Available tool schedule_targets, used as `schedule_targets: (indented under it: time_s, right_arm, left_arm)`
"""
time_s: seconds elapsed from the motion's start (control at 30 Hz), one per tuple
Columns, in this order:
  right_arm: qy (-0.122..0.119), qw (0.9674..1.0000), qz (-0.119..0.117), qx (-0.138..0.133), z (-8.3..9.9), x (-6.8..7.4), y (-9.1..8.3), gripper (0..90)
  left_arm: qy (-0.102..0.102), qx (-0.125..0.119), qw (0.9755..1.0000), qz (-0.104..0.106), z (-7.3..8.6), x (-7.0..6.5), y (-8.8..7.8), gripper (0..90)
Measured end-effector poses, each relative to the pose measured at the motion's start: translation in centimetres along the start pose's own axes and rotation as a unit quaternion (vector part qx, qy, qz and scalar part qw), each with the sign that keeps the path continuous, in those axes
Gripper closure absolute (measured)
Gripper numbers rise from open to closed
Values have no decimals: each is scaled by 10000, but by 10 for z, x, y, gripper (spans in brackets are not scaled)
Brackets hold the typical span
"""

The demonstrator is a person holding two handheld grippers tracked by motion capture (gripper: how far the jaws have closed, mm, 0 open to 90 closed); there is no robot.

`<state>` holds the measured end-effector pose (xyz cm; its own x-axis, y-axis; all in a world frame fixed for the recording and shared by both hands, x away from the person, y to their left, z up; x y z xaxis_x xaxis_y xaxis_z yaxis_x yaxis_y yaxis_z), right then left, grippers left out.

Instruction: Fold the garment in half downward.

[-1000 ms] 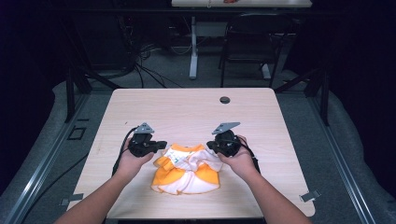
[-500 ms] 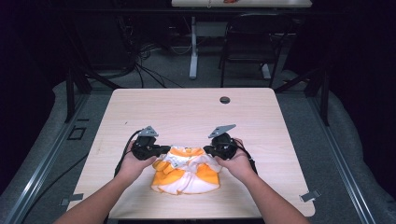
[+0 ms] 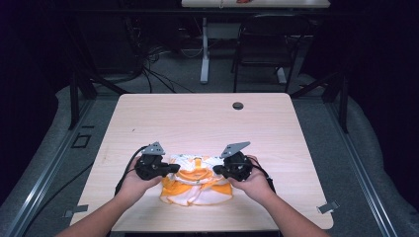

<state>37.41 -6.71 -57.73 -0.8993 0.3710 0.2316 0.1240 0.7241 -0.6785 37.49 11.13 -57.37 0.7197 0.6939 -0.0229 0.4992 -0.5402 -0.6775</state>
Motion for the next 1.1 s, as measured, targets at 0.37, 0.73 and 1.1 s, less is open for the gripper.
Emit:
schedule_targets:
  time_s: [0.37, 0.73, 1.1]
  right_arm:
    - [8, 9994, -283, 207, 26, 26, 12, 900]
    - [129, 9982, -358, 472, 57, 35, 26, 900]
    - [214, 9983, -342, 412, 63, 35, 32, 900]
  left_arm:
    - [139, 84, 9996, 225, 32, -24, -5, 900]
    - [266, 313, 9991, 143, 62, -29, 5, 897]
    - [304, 345, 9989, 26, 74, -26, 12, 896]
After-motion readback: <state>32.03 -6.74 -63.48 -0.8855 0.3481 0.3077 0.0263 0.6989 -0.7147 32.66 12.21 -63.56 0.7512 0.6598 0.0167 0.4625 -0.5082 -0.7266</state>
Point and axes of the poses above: each handheld gripper's, and its own axes: y roughly forward along the jaws, z roughly out of its underside, x roughly to its left, the point moved 9 cm from there along y, roughly forward along the jaws, and after that the axes turned 14 degrees about -z, right-handed, at the moved point
